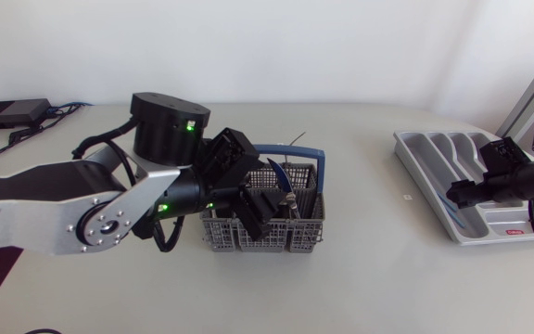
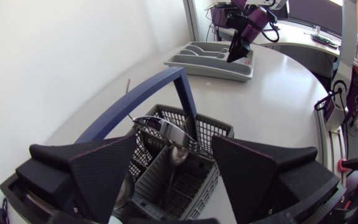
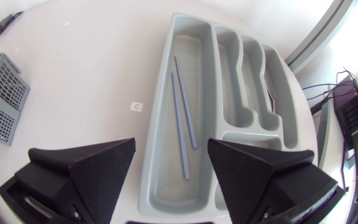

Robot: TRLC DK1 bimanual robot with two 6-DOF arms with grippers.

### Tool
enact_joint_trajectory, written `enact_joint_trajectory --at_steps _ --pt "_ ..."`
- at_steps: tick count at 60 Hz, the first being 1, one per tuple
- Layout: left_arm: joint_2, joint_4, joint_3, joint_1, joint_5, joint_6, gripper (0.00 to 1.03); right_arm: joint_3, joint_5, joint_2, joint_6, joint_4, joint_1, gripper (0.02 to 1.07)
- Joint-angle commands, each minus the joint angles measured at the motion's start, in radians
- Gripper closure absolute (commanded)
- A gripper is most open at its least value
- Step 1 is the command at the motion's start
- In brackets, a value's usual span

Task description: Sort the cutlery from the basket into the organizer compartments.

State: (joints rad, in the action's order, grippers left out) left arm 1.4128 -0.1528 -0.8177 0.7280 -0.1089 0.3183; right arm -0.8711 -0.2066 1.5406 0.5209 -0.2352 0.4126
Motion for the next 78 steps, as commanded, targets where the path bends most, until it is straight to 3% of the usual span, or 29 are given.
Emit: enact_joint_trajectory --at_steps 1,39,53,64,72,78 --pt "0.021 -0.013 0.002 0.005 -0.031 -0.033 0.21 0.041 -0.004 -0.027 -0.001 -0.006 -0.015 0.19" --pt "0.025 0.006 -0.044 0.033 -0.127 -0.054 0.21 0.090 -0.001 -0.071 0.010 -0.001 -0.057 0.19" --pt "0.003 0.013 0.006 -0.006 -0.124 -0.053 0.24 0.100 -0.001 -0.073 0.021 0.004 -0.057 0.19" --pt "-0.014 0.002 0.041 0.017 -0.049 -0.064 0.24 0.104 -0.001 -0.074 0.018 0.005 -0.064 0.19" --pt "-0.011 -0.051 0.081 0.057 0.051 -0.084 0.25 0.112 -0.002 -0.074 0.021 0.011 -0.063 0.19" --pt "0.009 -0.090 0.081 0.056 0.063 -0.091 0.25 0.116 -0.002 -0.074 0.021 0.013 -0.063 0.19"
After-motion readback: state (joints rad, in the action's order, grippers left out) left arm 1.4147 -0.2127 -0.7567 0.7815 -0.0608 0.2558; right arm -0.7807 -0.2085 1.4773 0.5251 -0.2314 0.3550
